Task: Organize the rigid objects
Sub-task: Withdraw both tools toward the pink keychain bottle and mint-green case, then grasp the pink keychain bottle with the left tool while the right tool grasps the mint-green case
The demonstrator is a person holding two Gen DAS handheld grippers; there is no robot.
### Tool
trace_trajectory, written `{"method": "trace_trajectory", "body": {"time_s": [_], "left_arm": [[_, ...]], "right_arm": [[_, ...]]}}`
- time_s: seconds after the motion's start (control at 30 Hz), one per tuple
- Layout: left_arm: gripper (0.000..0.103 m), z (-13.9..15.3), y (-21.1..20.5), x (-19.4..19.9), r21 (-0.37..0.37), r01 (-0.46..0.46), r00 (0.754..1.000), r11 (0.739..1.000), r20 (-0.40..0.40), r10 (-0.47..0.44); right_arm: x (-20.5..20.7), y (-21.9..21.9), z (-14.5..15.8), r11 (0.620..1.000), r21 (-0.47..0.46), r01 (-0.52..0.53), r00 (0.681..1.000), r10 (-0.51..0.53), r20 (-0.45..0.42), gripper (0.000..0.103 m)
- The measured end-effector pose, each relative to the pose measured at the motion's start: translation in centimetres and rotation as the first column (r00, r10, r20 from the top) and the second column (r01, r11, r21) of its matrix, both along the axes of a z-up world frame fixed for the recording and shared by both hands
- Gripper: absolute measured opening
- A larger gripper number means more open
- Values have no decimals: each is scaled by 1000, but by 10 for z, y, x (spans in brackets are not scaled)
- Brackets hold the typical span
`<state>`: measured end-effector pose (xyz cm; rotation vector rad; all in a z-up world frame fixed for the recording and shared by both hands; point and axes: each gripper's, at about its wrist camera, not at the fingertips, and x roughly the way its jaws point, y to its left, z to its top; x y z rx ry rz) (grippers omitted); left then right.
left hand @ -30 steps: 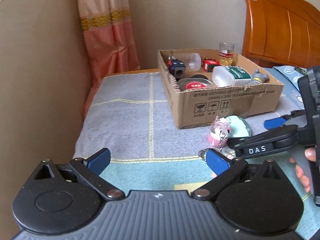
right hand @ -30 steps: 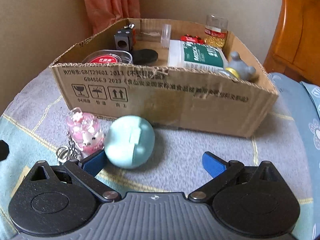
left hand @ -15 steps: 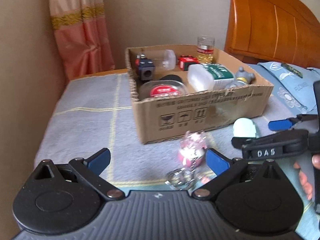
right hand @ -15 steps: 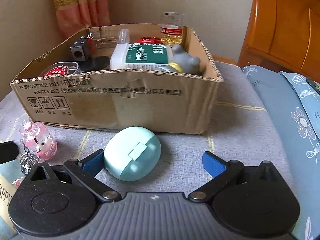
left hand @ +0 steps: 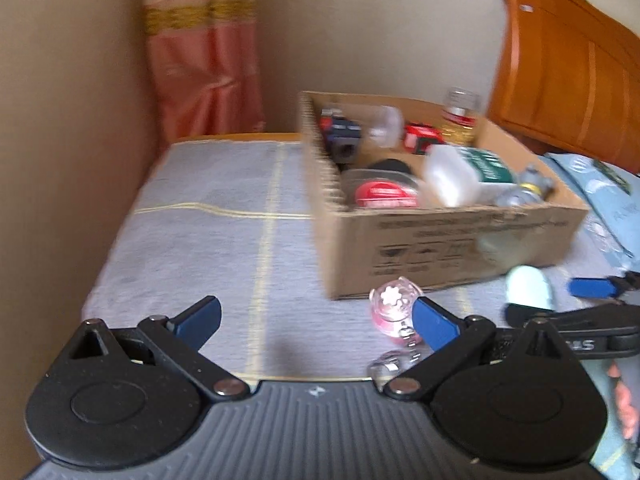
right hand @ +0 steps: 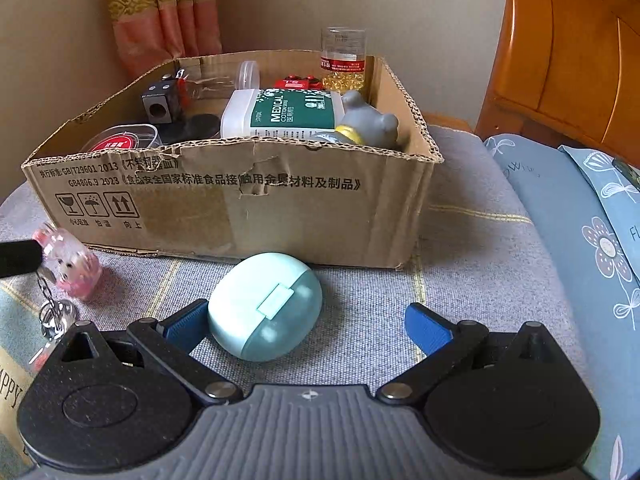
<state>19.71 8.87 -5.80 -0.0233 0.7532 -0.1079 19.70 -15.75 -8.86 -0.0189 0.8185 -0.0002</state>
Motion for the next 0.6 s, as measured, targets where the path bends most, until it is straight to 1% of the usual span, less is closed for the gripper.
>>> {"method": "trace_trajectory", "body": {"time_s": [0.13,0.17,0.23,0.3,0.37,0.43,0.5,0.6], "left_arm": [[101,-2,18,-1,26,-64,998,998,-12,64],[101,-2,21,-2,22,-75,997,997,-19,75],[100,-2,25,-6,-12,-91,996,996,-24,91],[100,-1,24,-9,-50,-83,996,995,-30,82],[100,-3,18,-9,-70,-64,997,996,-41,61],[100,-7,7,-5,-71,-48,997,996,-56,44],[100,-10,-1,1,-72,-52,997,996,-68,47],[100,-13,-10,12,-85,-67,996,994,-58,62]], "right_arm": [[0,0,0,1000,0,0,1000,0,0,103],[0,1,0,1000,0,0,1000,0,0,103],[0,1,0,1000,0,0,1000,0,1,103],[2,2,0,1000,-1,2,1000,-2,1,103],[2,3,0,1000,-1,5,1000,-5,3,103],[2,4,0,1000,-1,5,1000,-5,4,103],[2,4,-1,1000,-1,4,1000,-4,6,103],[1,3,-1,1000,-1,1,1000,-1,9,103]]}}
